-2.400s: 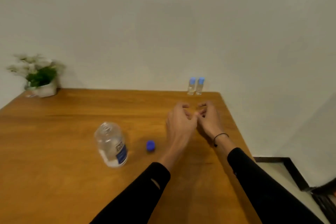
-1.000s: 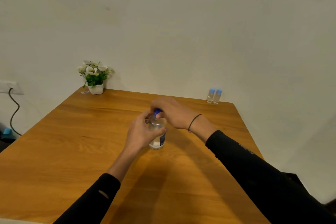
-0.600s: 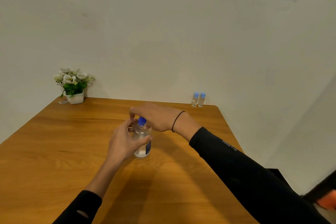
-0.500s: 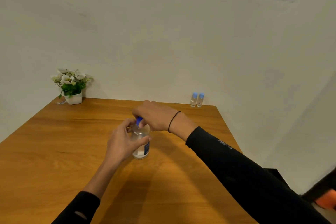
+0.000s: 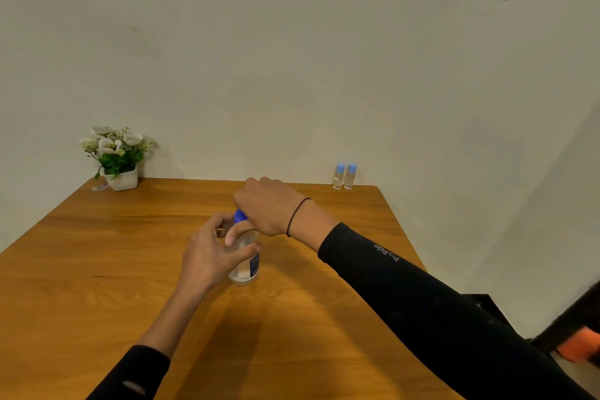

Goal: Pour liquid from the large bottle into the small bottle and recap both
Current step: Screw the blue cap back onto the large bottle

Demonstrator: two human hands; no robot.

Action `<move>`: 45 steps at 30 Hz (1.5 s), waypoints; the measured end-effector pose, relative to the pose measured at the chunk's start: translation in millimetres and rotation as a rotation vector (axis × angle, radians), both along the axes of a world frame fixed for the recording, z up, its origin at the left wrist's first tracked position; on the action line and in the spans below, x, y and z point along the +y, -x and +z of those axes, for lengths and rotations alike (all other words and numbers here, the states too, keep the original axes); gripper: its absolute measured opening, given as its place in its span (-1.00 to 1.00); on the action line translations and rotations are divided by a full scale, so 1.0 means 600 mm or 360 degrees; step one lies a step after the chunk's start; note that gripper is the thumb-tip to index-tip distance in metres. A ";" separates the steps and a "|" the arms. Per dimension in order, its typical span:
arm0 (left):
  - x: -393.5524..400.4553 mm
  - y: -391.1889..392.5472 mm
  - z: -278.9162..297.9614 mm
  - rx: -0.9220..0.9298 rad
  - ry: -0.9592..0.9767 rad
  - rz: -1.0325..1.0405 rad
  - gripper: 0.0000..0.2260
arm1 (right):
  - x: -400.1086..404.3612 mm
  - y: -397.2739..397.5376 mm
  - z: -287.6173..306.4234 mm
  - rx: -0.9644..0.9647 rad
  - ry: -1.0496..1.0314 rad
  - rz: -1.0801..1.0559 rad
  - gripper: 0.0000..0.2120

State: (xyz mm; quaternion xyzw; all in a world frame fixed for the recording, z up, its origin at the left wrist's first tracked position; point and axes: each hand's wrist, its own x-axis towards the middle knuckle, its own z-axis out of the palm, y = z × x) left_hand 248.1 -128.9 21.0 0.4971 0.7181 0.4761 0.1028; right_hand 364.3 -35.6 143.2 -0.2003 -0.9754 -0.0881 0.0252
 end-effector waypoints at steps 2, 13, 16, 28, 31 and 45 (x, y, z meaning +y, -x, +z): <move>0.001 0.000 -0.002 0.0007 -0.0015 0.0001 -0.40 | 0.002 -0.003 0.007 0.0044 0.0257 0.0084 -0.69; -0.002 0.001 -0.004 0.0017 -0.0055 -0.0012 -0.52 | -0.004 0.003 0.000 0.0059 -0.0103 0.0008 -0.66; -0.001 0.001 -0.003 0.0003 -0.0047 -0.0019 -0.44 | 0.003 -0.002 0.007 0.0056 0.0272 0.0116 -0.80; -0.005 0.001 0.003 -0.0028 -0.0046 -0.0048 -0.40 | 0.016 0.000 0.004 0.0013 0.0395 0.0183 -0.83; -0.005 0.001 0.002 -0.0029 -0.0035 -0.0041 -0.40 | 0.016 0.000 -0.004 0.0012 0.0177 0.0086 -0.81; -0.007 0.002 0.000 -0.0048 -0.0025 -0.0028 -0.38 | 0.019 -0.005 -0.002 0.0030 0.0145 0.0104 -0.68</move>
